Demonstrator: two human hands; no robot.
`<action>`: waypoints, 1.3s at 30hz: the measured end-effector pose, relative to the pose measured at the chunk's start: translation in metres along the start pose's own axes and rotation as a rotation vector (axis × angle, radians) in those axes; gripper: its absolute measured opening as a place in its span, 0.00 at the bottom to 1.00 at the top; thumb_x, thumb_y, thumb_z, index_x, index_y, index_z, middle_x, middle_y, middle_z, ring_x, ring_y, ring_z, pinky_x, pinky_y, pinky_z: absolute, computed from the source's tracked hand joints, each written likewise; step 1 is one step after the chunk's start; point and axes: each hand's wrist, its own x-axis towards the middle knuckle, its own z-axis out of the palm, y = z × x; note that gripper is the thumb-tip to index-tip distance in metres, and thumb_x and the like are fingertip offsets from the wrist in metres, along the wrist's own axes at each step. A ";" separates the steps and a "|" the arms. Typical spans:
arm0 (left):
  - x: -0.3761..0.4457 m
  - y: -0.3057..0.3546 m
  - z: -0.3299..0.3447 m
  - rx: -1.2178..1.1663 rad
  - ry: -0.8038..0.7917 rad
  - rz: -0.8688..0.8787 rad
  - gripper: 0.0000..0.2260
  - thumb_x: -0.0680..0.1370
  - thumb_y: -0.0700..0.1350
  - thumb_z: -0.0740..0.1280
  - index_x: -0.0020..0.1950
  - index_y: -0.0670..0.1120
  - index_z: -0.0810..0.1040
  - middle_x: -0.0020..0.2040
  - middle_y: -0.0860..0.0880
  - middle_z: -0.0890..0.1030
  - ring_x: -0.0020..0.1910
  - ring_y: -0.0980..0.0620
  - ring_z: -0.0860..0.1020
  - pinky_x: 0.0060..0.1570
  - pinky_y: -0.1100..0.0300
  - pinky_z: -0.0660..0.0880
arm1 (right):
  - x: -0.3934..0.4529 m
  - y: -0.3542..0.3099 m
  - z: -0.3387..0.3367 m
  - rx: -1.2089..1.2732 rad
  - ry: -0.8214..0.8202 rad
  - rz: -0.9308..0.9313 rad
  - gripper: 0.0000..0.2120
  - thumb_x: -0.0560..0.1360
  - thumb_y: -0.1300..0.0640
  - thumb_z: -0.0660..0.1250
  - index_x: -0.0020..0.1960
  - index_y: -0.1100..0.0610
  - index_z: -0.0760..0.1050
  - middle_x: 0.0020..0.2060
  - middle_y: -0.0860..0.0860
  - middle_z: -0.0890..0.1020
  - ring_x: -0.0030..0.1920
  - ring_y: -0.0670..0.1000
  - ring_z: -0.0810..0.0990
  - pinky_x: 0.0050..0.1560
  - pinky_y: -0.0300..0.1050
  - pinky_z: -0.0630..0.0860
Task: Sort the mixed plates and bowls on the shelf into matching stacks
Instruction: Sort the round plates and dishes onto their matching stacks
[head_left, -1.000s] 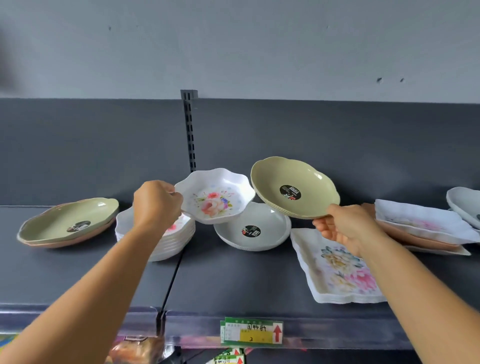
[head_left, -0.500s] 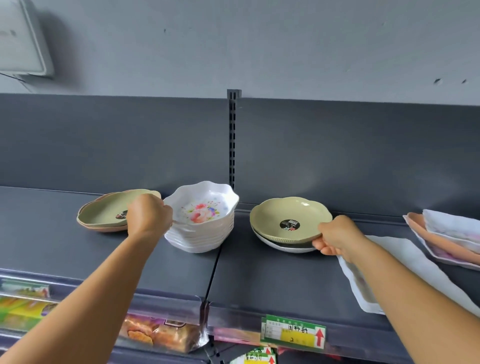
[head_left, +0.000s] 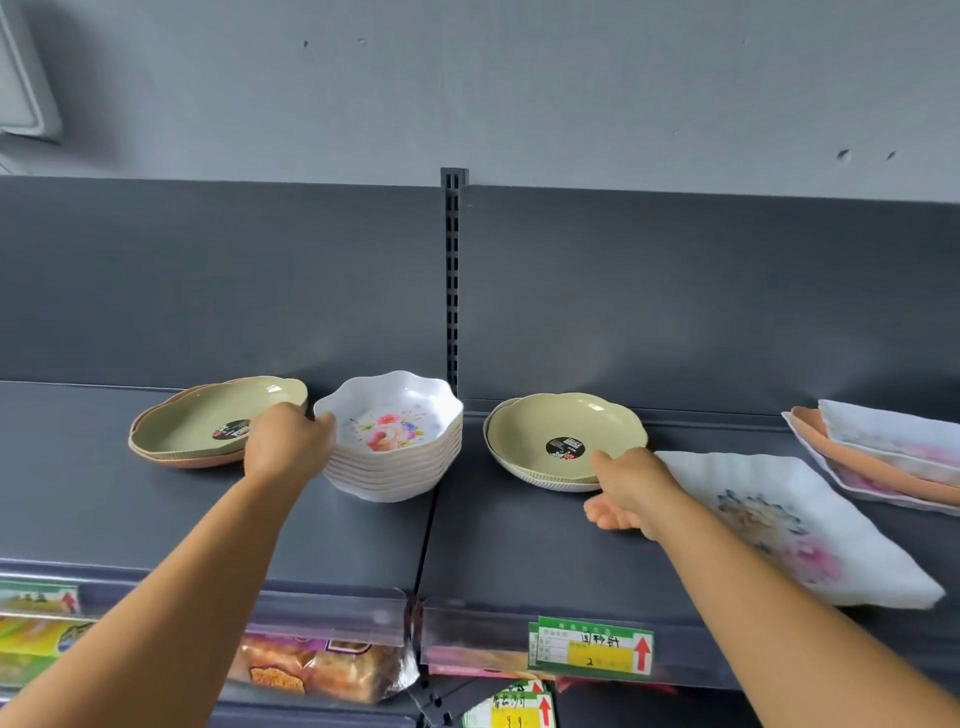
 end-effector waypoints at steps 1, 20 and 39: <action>0.000 -0.001 0.001 -0.077 -0.054 -0.040 0.12 0.77 0.42 0.58 0.35 0.38 0.69 0.31 0.43 0.69 0.28 0.45 0.65 0.27 0.60 0.62 | 0.001 0.000 0.005 0.127 -0.017 0.026 0.17 0.81 0.53 0.55 0.60 0.65 0.70 0.37 0.62 0.83 0.33 0.57 0.81 0.35 0.46 0.82; -0.027 0.030 0.027 -0.458 -0.349 -0.110 0.14 0.78 0.45 0.56 0.47 0.38 0.77 0.40 0.44 0.74 0.37 0.45 0.74 0.40 0.51 0.79 | -0.040 -0.046 -0.028 0.420 0.069 -0.178 0.15 0.80 0.61 0.54 0.53 0.69 0.76 0.31 0.58 0.80 0.27 0.50 0.78 0.20 0.37 0.74; 0.033 -0.065 -0.079 -0.442 0.118 -0.120 0.14 0.77 0.39 0.55 0.31 0.45 0.58 0.29 0.48 0.61 0.28 0.49 0.58 0.27 0.61 0.54 | -0.088 -0.160 0.180 0.254 -0.284 -0.419 0.18 0.81 0.55 0.55 0.66 0.63 0.69 0.36 0.53 0.79 0.34 0.49 0.78 0.45 0.46 0.81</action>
